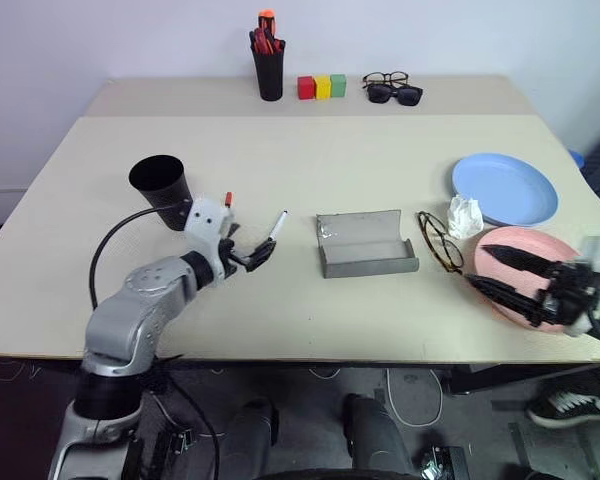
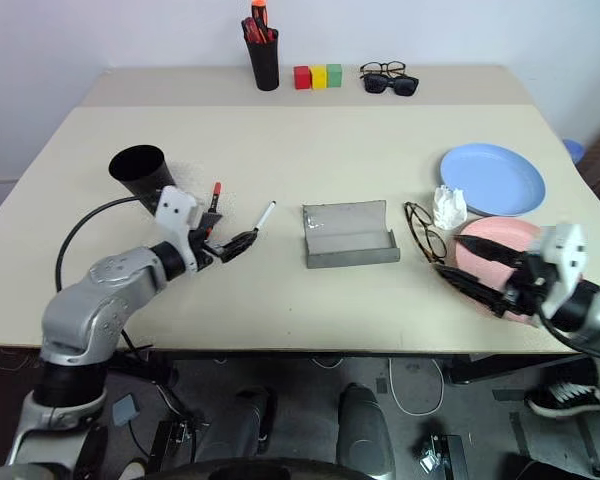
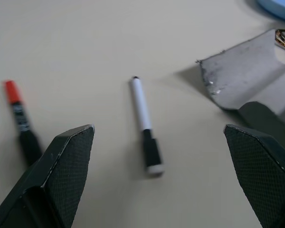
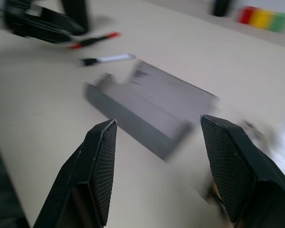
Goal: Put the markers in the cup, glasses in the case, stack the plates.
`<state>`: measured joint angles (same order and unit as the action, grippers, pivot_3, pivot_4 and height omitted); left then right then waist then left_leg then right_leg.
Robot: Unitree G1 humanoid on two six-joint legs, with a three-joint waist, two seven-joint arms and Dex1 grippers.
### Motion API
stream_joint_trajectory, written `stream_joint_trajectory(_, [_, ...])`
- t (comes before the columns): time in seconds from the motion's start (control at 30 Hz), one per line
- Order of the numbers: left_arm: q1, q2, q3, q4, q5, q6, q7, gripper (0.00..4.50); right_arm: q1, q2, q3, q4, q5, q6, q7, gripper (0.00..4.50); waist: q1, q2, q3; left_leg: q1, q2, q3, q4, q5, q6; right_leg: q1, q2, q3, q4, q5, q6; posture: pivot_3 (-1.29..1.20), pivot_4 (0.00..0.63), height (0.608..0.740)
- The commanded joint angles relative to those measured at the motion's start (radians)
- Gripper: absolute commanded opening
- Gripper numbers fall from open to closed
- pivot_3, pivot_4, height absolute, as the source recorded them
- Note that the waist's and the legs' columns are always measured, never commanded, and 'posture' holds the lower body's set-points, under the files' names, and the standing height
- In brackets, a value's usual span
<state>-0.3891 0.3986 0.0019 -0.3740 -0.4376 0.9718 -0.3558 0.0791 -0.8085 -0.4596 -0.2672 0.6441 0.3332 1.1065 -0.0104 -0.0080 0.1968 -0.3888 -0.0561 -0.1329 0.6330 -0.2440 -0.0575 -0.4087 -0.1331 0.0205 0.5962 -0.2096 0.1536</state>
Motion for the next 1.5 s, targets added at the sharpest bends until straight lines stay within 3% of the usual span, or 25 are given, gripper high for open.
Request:
stream_joint_trajectory(0.03, [-0.074, -0.014, -0.019, 0.001, -0.008, 0.120, 0.037, 4.50, -0.055, -0.043, 0.050, -0.001, 0.001, 0.004, 0.045, 2.80, 0.000, 0.000, 0.000, 0.000, 0.000, 0.000, 0.000, 0.000, 0.000, 0.000, 0.000, 0.000, 0.000, 0.000, 0.000, 0.00, 0.150, 0.740])
stream_joint_trajectory(0.3, [-0.229, -0.155, 0.006, 0.148, 0.037, 0.335, 0.190, 4.50, -0.149, -0.058, 0.116, 0.066, -0.026, -0.020, 0.092, 2.80, 0.000, -0.001, 0.000, 0.000, 0.000, 0.000, 0.001, 0.000, 0.000, 0.000, 0.000, 0.000, 0.000, 0.000, 0.001, 0.00, 0.150, 0.740])
stream_joint_trajectory(0.73, [-0.464, -0.269, 0.014, 0.539, 0.159, 0.322, 0.293, 4.50, -0.135, -0.049, 0.086, 0.069, -0.035, -0.042, 0.073, 2.80, 0.001, -0.002, 0.001, 0.000, -0.001, 0.000, 0.001, 0.000, -0.001, 0.000, 0.000, 0.000, 0.000, 0.002, 0.003, 0.00, 0.150, 0.740])
stream_joint_trajectory(0.83, [-0.527, -0.276, 0.016, 0.637, 0.184, 0.313, 0.303, 3.60, -0.122, -0.046, 0.074, 0.065, -0.036, -0.048, 0.066, 2.87, 0.001, -0.002, 0.001, 0.000, -0.001, 0.000, 0.002, 0.000, -0.001, 0.001, 0.000, 0.000, 0.000, 0.002, 0.004, 0.00, 0.150, 0.740])
stream_joint_trajectory(1.07, [-0.594, -0.287, 0.024, 0.725, 0.208, 0.342, 0.296, 0.08, -0.089, -0.036, 0.060, 0.053, -0.037, -0.063, 0.047, 2.87, 0.000, -0.002, 0.001, 0.000, -0.001, 0.000, 0.002, 0.000, -0.001, 0.001, 0.000, 0.000, 0.000, 0.002, 0.005, 0.00, 0.150, 0.740])
stream_joint_trajectory(1.33, [-0.551, -0.290, 0.012, 0.561, 0.184, 0.390, 0.239, 0.03, -0.100, -0.030, 0.071, 0.078, -0.045, -0.083, 0.030, 2.87, 0.000, -0.002, 0.001, 0.000, -0.001, 0.000, 0.001, 0.000, -0.001, 0.000, 0.000, 0.000, 0.000, 0.002, 0.005, 0.00, 0.150, 0.740])
stream_joint_trajectory(1.4, [-0.506, -0.263, -0.029, 0.409, 0.198, 0.266, 0.207, 0.03, -0.117, -0.026, 0.078, 0.088, -0.047, -0.085, 0.026, 2.87, -0.004, -0.002, 0.001, 0.000, -0.001, 0.000, 0.001, 0.000, -0.001, 0.000, 0.000, 0.000, 0.000, 0.002, 0.005, 0.00, 0.150, 0.740])
stream_joint_trajectory(1.5, [-0.424, -0.241, -0.039, 0.244, 0.303, -0.100, 0.265, 0.03, -0.149, -0.021, 0.094, 0.111, -0.052, -0.091, 0.023, 2.87, -0.004, -0.003, 0.002, -0.001, -0.001, 0.000, 0.001, 0.001, -0.002, -0.001, 0.000, 0.001, 0.000, 0.005, 0.001, 0.00, 0.150, 0.740])
